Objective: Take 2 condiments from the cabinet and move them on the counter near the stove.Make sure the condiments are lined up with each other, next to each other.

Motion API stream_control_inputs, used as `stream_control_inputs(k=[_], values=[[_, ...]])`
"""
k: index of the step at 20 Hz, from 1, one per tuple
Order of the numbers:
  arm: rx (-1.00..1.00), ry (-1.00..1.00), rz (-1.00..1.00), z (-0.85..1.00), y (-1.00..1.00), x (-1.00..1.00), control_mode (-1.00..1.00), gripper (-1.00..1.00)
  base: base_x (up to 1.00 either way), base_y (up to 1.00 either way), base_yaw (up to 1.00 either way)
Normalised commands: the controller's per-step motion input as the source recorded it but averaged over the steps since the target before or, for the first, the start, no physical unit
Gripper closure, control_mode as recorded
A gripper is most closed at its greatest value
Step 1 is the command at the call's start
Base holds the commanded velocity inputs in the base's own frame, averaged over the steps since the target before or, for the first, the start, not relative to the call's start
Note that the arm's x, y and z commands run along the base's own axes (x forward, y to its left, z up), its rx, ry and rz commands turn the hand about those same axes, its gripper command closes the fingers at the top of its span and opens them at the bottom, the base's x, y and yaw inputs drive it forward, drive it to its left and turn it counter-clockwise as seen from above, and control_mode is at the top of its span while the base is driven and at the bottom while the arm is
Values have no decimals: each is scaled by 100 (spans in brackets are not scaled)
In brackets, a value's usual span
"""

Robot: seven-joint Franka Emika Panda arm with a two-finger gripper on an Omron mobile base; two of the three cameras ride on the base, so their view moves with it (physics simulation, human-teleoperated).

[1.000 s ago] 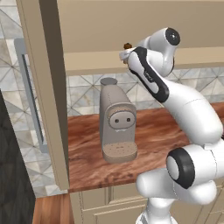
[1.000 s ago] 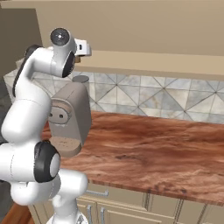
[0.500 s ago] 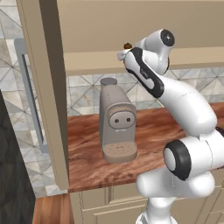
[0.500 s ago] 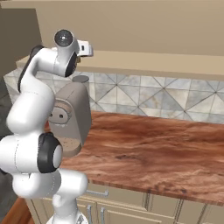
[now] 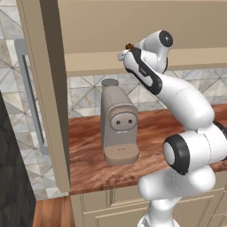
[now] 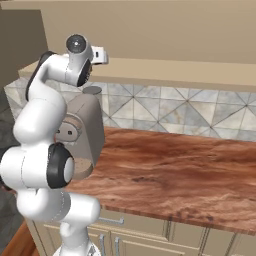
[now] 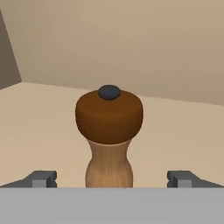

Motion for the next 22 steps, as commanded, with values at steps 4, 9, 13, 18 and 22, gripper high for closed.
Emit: stream_control_inputs(k=[4, 9, 13, 18, 22], values=[[0, 0, 0, -4, 1, 14, -100, -100, 0, 0, 0], [0, 0, 0, -5, 0, 15, -100, -100, 0, 0, 0], [0, 0, 0, -3, 3, 14, -100, -100, 0, 0, 0], [0, 0, 0, 0, 1, 2, -100, 100, 0, 0, 0], [0, 0, 0, 0, 0, 0, -100, 100, 0, 0, 0]])
